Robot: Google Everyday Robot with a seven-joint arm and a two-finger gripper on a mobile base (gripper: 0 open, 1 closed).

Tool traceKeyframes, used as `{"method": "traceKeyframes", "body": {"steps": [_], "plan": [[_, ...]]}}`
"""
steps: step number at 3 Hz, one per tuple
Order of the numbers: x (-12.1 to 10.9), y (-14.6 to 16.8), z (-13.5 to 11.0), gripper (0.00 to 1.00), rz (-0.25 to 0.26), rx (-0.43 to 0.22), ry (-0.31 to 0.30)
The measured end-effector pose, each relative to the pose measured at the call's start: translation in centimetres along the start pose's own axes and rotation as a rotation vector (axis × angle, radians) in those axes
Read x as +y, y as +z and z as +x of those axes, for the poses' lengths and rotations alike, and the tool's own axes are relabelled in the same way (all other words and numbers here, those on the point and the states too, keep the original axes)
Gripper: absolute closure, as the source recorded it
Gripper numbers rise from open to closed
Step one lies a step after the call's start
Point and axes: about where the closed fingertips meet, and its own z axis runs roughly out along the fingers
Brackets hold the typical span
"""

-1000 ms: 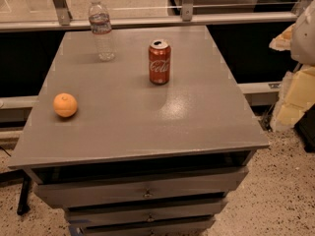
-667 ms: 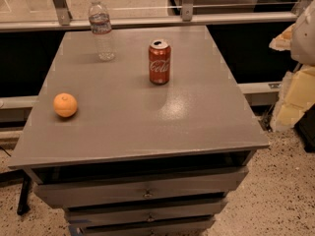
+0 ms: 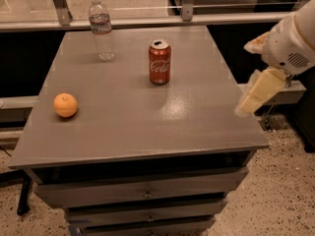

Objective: Move coke can near orange

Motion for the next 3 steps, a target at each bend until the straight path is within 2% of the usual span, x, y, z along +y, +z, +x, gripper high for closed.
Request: {"method": "traceKeyframes", "body": {"steps": [2,3], "plan": [[-4.6,7.5,-4.0,0.0,-0.001,-0.307,0.052],[-5.8,10.7,-6.3,0.0,-0.012,-0.418,0.064]]}}
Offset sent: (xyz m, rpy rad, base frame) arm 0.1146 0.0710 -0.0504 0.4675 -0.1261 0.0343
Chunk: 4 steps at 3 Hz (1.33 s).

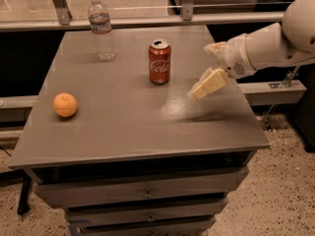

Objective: Move coke can near orange

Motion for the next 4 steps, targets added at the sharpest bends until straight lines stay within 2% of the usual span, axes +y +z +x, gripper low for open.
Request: {"method": "traceKeyframes", "body": {"steps": [2,3,4], "plan": [[-1.7,6.6,-2.4,0.0,-0.026,-0.194,0.061],[-1.4,9.2,-3.8,0.0,-0.054,-0.252,0.092],[-1.2,11.1,-6.0,0.18,-0.072,-0.309,0.087]]}}
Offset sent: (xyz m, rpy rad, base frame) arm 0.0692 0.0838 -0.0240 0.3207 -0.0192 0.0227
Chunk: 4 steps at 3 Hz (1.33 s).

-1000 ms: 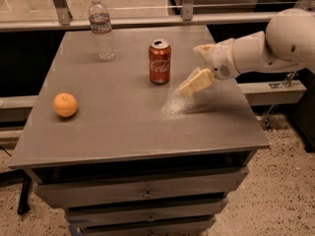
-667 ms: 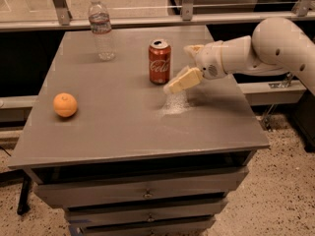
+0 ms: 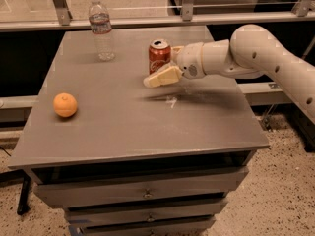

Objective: Move coke can near orange

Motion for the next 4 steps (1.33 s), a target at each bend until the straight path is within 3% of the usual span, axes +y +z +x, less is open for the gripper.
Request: {"method": "traceKeyframes", "body": {"steps": [2,3,4], "plan": [[0.3,1.6,-2.3,0.64,-0.008,-0.076,0.007],[2.1,2.2,-4.6,0.87,-0.016,-0.144,0.045],[5.8,4.5,-6.4,1.0,-0.072,-0.196,0.073]]}}
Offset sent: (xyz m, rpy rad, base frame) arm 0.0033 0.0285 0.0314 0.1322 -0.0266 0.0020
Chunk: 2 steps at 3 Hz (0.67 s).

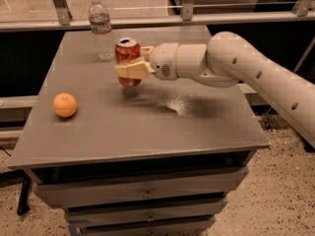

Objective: Move coke can near orange

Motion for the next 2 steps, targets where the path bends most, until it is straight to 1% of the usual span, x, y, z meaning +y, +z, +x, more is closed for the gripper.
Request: {"method": "traceKeyframes", "body": {"steps": [1,2], "plan": [[3.6,2.6,0.4,1.0,-0.08,-0.012,0.021],[6.3,4.5,0.9,1.0,-0.148,-0.014,0.025]]}}
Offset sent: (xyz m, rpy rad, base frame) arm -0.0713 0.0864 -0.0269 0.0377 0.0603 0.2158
